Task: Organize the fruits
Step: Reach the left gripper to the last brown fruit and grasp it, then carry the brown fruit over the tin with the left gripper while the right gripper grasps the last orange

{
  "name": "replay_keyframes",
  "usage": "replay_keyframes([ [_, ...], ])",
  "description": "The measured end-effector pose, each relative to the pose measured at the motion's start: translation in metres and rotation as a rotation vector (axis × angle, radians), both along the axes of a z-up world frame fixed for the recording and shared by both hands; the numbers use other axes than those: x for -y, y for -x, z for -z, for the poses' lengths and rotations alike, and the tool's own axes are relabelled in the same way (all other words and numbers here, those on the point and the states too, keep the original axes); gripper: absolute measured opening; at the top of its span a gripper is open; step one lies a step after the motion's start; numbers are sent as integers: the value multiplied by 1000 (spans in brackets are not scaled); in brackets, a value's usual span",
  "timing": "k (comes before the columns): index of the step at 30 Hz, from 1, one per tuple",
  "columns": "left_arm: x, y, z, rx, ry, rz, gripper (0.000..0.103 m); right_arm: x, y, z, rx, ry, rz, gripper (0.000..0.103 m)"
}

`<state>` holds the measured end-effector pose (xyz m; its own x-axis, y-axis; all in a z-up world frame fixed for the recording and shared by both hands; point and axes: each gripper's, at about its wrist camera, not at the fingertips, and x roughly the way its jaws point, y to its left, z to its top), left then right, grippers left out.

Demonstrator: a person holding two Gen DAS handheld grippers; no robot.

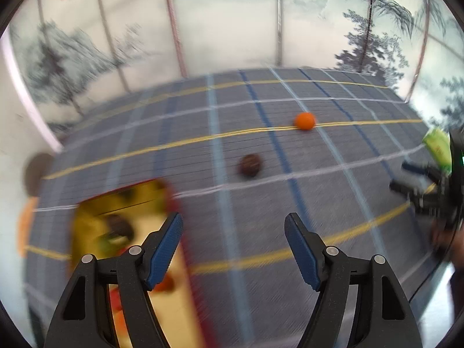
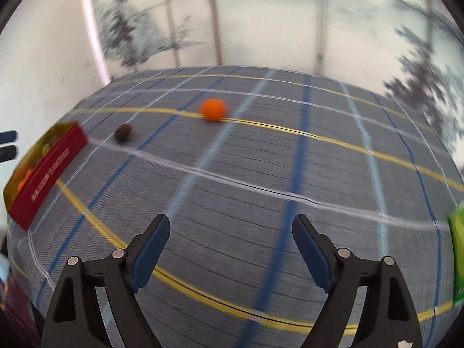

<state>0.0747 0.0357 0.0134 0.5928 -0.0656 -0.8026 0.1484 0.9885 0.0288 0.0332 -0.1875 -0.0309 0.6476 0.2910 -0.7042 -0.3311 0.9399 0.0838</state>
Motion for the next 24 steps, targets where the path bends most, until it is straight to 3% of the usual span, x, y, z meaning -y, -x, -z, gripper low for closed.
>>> replay_keyframes([
  [2, 9, -35, 13, -30, 16, 5, 73, 13, -1, 0, -6, -53, 14, 84],
  [5, 21, -68, 28, -21, -74, 14, 72, 20, 2, -3, 20, -100, 3, 91],
  [7, 25, -90, 40, -57, -97, 34, 72, 20, 5, -4, 28, -120, -21, 92],
  [12, 36, -121, 71, -151, -157, 47, 69, 25, 9, -7, 51, -174, -50, 94],
  [13, 37, -126, 78, -168, -160, 40, 64, 26, 10, -8, 54, -182, -51, 95],
  [14, 36, -128, 83, -180, -149, 32, 53, 27, 11, -8, 56, -189, -53, 95],
  [16, 26, -131, 84, -182, -36, -1, 35, 25, 11, -8, 51, -191, -64, 95],
  [19, 21, -124, 83, -190, 56, -51, 35, 16, 2, -14, 21, -183, -114, 95],
  [24, 33, -75, 62, -149, 101, -47, 35, -15, -47, -33, 39, -110, -212, 95],
])
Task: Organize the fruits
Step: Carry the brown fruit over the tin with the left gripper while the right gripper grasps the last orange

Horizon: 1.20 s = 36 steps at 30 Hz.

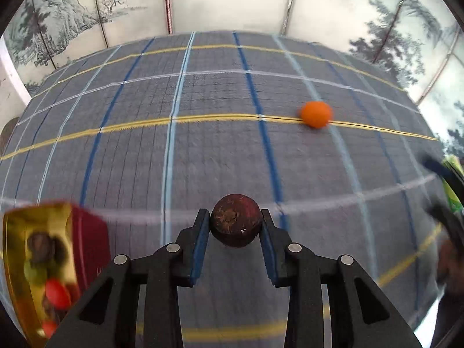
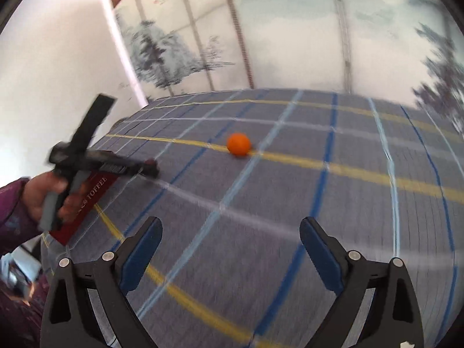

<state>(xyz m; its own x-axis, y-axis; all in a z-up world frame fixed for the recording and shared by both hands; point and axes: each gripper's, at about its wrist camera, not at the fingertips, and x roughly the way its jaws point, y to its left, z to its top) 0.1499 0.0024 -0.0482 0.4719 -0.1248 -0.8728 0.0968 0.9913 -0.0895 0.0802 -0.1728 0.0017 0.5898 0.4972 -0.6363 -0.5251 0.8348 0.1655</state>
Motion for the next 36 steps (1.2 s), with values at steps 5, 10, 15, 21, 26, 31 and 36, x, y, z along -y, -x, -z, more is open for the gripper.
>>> replay_keyframes([
  [5, -6, 44, -30, 22, 29, 7, 35, -45, -64, 5, -34, 63, -76, 95],
  [10, -23, 71, -56, 65, 17, -30, 36, -84, -113, 18, -51, 137, -107, 95],
  [15, -50, 94, -71, 81, 50, -89, 36, -102, -135, 35, -65, 230, -126, 84],
  [21, -90, 129, -81, 98, 60, -209, 36, -97, -136, 39, -121, 181, -108, 32],
  [26, -124, 156, -81, 101, 9, -283, 36, -80, -72, 17, -86, 29, -106, 32],
  [31, -153, 181, -70, 94, -19, -333, 36, -69, 10, 23, -83, -69, -89, 32],
  [36, -169, 192, -48, 69, -14, -346, 36, -61, 45, 36, -87, -84, -18, 32],
])
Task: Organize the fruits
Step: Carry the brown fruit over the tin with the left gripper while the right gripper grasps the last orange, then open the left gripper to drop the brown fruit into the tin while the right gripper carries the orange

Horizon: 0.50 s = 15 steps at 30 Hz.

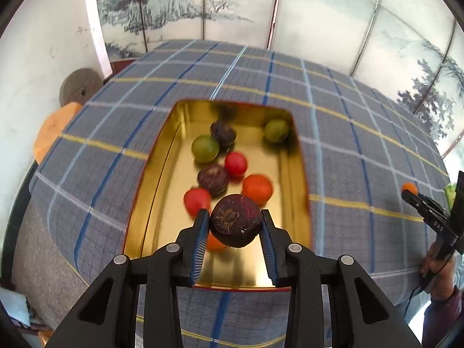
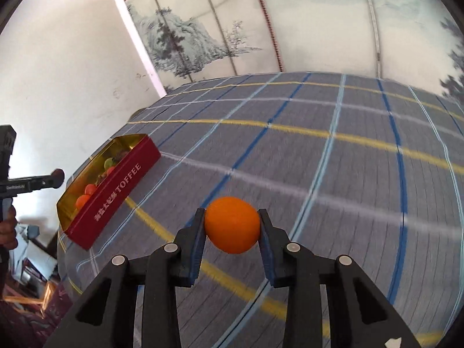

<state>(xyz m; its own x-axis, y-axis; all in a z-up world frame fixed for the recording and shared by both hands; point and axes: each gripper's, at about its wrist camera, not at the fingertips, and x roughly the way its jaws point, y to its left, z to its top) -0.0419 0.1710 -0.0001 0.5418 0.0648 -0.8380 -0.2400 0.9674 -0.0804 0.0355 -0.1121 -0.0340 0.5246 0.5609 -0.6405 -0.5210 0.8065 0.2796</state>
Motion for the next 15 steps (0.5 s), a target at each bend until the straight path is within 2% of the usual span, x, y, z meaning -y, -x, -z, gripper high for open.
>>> replay_keyframes([
  [2, -3, 1, 7, -6, 22, 2, 36, -3, 3, 4, 0, 41, 21, 32],
  [5, -3, 2, 11, 4, 44, 19, 36, -5, 8, 3, 18, 50, 23, 32],
  [15, 20, -13, 25, 17, -58, 99, 36, 2, 9, 4, 17, 48, 64, 32],
])
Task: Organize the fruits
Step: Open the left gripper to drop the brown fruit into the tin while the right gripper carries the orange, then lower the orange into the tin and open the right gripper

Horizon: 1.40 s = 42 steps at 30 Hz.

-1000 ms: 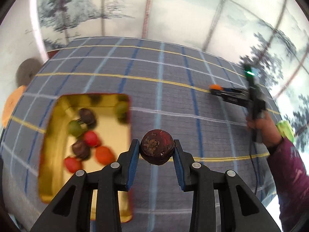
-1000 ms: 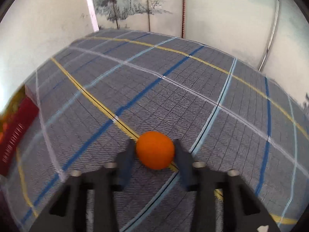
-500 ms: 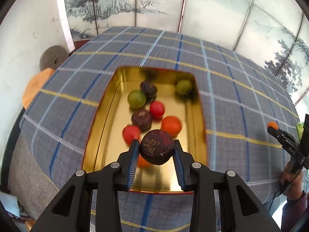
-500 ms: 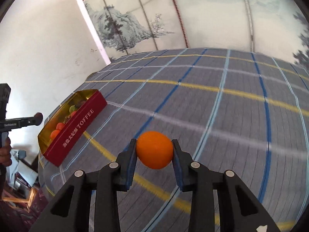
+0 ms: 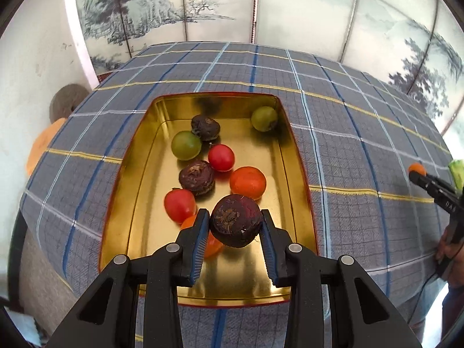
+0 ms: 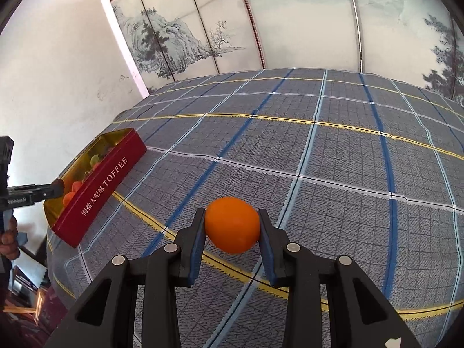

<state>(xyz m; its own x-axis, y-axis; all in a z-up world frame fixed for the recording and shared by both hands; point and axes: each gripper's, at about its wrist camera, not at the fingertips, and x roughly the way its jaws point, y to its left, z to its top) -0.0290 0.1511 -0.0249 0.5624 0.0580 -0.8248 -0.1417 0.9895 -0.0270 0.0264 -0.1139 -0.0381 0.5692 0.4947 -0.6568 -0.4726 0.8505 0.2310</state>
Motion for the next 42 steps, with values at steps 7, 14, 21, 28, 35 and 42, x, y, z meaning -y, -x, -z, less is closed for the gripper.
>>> replay_keyframes([
  [7, 6, -1, 10, -8, -23, 13, 36, -5, -2, 1, -9, 20, 3, 32],
  [14, 8, 5, 8, 18, -49, 13, 55, -7, -2, 2, -9, 28, 9, 32],
  [21, 7, 11, 1, 40, -81, 3, 60, -11, -4, 2, -24, 29, 7, 32],
  [28, 5, 17, -4, 57, -102, -7, 65, -36, -2, -30, 19, -23, -50, 32],
  [35, 3, 27, -10, 88, -163, -31, 70, -103, 4, -69, 69, -75, -213, 32],
  [42, -16, 38, -18, 125, -168, -80, 75, -203, -6, -72, 43, -89, -390, 33],
])
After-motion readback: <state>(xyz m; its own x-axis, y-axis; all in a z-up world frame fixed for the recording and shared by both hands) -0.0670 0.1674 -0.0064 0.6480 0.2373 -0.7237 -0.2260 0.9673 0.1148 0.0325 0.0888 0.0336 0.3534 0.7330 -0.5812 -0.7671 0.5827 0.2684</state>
